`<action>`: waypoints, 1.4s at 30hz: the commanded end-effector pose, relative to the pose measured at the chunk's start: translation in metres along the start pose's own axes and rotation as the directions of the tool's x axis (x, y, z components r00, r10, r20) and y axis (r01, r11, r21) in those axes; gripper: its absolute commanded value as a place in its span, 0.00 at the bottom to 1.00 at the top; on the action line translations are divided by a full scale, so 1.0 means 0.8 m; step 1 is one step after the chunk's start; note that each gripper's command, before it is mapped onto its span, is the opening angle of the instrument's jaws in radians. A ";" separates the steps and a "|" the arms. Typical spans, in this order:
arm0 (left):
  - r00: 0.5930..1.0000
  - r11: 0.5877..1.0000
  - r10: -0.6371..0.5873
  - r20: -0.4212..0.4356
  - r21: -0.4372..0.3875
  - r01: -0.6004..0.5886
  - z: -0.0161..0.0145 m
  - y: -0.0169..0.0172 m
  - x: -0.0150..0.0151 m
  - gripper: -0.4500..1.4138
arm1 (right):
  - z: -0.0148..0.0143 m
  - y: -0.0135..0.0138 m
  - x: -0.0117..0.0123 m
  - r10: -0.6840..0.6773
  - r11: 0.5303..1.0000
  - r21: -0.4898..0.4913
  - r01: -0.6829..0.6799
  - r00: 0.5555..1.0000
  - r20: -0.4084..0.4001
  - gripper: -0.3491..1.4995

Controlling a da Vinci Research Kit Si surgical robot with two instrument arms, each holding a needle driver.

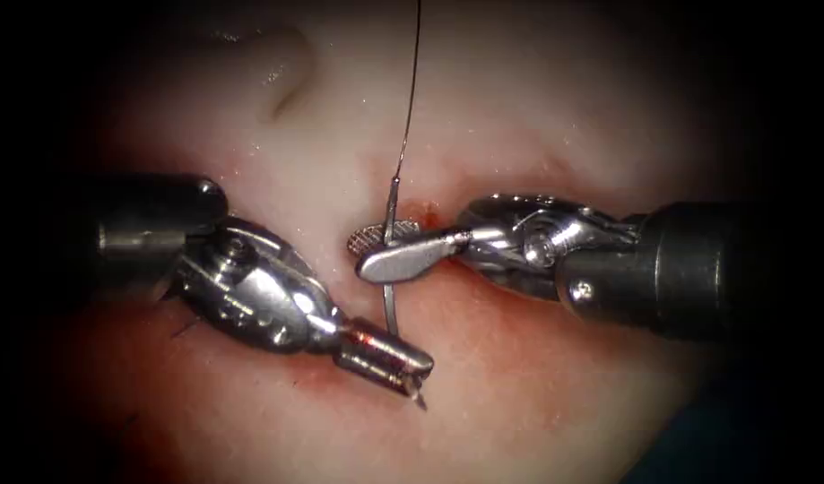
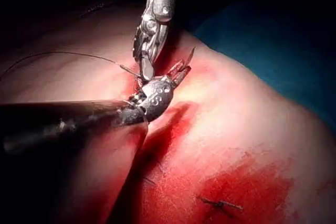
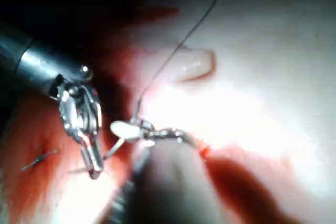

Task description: Wound Closure

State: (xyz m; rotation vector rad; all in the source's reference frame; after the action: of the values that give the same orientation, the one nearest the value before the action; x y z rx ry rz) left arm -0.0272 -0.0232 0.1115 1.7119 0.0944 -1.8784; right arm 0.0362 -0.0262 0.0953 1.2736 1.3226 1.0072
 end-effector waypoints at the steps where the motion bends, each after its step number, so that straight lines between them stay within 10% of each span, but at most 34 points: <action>1: 1.000 1.000 0.000 -0.002 -0.001 0.000 0.0008 0.0000 -0.0006 0.00 | 0.0010 0.0004 -0.0001 -0.002 1.000 0.005 0.002 1.000 0.008 0.00; 11: 1.000 1.000 -0.025 0.005 0.005 0.025 0.0011 0.0000 -0.0004 0.00 | 0.0007 0.0007 0.0003 -0.001 1.000 -0.028 0.001 1.000 -0.013 0.00; 15: 0.986 0.986 -0.164 0.011 0.026 0.163 0.0015 -0.0004 -0.0005 0.77 | 0.0002 0.0009 0.0005 -0.043 0.998 -0.042 0.042 0.999 -0.020 0.00; 19: 0.974 0.973 -0.225 0.015 0.053 0.224 0.0015 -0.0007 -0.0006 0.87 | -0.0007 0.0011 0.0011 -0.160 0.985 -0.069 0.158 0.987 -0.025 0.00; 28: 0.954 0.952 -0.300 0.003 0.066 0.299 0.0012 -0.0004 -0.0005 0.85 | -0.0037 0.0017 0.0024 -0.457 0.870 -0.214 0.445 0.890 -0.009 0.00; 42: 0.820 0.798 -0.572 0.017 0.243 0.552 0.0014 0.0001 -0.0028 0.49 | -0.0125 -0.0011 0.0078 -0.697 0.596 -0.517 0.615 0.716 0.049 0.00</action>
State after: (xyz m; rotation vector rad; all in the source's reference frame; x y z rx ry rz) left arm -0.0277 -0.0227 0.1132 1.8934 0.4107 -2.4813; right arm 0.0263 -0.0196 0.0948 0.2439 1.3721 0.8281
